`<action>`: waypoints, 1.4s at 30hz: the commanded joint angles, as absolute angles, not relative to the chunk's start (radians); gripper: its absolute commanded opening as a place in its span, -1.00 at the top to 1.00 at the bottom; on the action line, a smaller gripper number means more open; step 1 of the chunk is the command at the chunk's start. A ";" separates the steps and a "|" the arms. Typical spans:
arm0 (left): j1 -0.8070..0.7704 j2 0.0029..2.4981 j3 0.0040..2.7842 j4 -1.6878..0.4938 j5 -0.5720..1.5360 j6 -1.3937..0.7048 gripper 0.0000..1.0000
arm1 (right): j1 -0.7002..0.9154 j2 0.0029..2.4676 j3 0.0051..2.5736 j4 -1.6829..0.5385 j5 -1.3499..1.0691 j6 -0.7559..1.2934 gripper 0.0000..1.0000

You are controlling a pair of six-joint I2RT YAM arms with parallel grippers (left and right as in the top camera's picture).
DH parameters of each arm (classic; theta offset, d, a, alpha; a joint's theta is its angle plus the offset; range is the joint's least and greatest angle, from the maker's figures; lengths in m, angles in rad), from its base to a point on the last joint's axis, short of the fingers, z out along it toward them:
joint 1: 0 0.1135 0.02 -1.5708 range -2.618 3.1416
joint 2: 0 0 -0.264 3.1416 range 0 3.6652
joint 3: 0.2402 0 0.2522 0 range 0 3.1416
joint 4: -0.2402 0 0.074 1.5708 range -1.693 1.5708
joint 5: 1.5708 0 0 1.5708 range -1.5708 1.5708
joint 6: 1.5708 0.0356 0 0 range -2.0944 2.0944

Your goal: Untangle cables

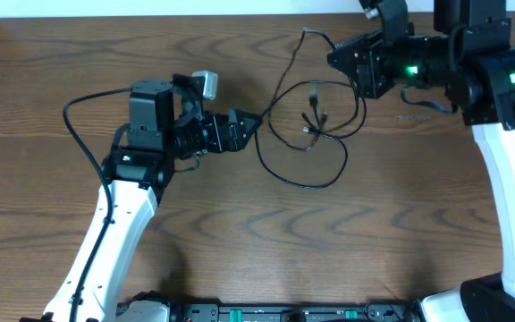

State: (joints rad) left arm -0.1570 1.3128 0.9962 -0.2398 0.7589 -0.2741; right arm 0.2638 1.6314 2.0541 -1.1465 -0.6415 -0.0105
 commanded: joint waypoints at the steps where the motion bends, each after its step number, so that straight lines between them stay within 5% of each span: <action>1: -0.190 1.316 1.017 -0.192 0.785 -0.225 -0.92 | 0.263 1.617 2.056 -1.162 -0.741 0.007 0.98; 7: -0.262 1.373 1.017 -0.141 0.577 -0.225 -0.93 | 0.263 1.616 2.057 -1.181 -0.856 0.002 0.98; 19: -0.333 1.547 1.017 0.081 0.575 -0.225 -0.91 | 0.263 1.558 2.057 -1.219 -0.923 -0.017 0.98; 26: -0.333 1.576 1.017 0.192 0.499 -0.225 -0.73 | 0.263 1.517 2.057 -1.243 -0.923 -0.024 0.98; 28: -0.333 1.576 1.017 0.213 0.484 -0.225 -0.55 | 0.263 1.510 2.057 -1.246 -0.923 -0.025 0.98; 33: -0.333 1.576 1.017 0.234 0.486 -0.225 0.42 | 0.263 1.507 2.056 -1.248 -0.923 -0.024 0.98; 36: -0.333 1.576 1.017 0.234 0.512 -0.225 0.84 | 0.263 1.507 2.057 -1.249 -0.923 -0.024 0.98; 42: -0.332 1.575 1.017 0.226 0.602 -0.217 0.85 | 0.231 1.507 2.056 -1.250 -0.781 -0.011 0.98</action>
State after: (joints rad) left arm -0.3321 1.5673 0.9966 0.2306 0.5396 -0.2310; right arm 0.2512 1.5192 2.0533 -1.2472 -0.8593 -0.0109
